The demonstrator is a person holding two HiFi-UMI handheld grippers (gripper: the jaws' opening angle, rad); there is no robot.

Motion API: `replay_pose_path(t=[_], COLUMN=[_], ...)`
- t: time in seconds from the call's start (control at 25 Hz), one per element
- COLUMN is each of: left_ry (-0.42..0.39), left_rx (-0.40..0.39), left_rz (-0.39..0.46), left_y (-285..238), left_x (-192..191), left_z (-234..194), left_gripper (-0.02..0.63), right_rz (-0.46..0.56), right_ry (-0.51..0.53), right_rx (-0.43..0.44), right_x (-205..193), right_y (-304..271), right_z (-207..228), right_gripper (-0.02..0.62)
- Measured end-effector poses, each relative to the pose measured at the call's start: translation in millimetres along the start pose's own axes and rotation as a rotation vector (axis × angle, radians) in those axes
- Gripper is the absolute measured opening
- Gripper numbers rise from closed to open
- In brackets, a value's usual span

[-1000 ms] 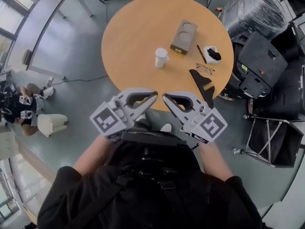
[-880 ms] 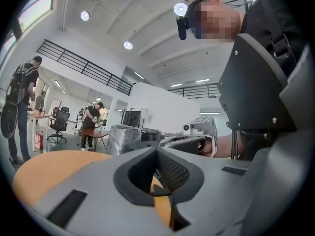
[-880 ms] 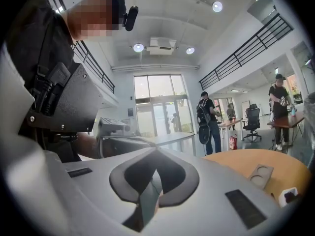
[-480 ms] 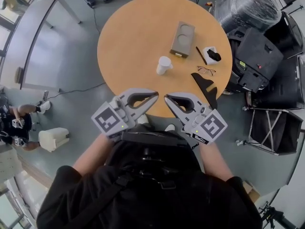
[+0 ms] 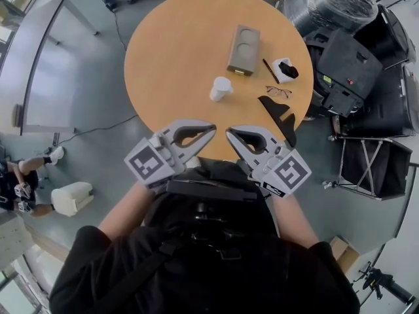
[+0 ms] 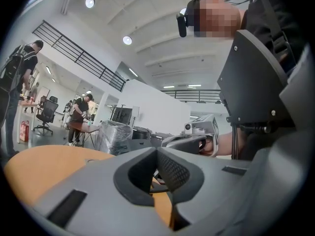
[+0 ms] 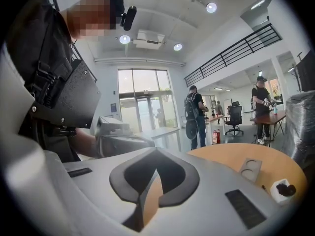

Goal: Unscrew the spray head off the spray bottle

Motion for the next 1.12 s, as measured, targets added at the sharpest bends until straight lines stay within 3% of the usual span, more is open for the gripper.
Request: replay_pose_path(t=[0.48, 1.12], left_ry=[0.035, 0.061], left_rx=[0.091, 0.317], left_rz=[0.024, -0.027], left_y=[-45.0, -144.4], left_x=[-3.7, -7.7], left_z=[-17.7, -42.9], left_gripper=[0.004, 0.005], right_rz=[-0.014, 0.009], right_ry=[0.032, 0.041], right_rx=[0.077, 0.210], right_x=[-8.4, -33.3], right_y=[3.2, 33.2], right_z=[58.2, 178.1], right_gripper=[0.006, 0.006])
Point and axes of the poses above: the fingertips, and each gripper's own axes: y backward along the fingers, z to its right, x out of its top, the point moved 7 cm from there along y, backward along the fingers, and after that the axes turned 10 degrees about -z, right-handed, at the moved point
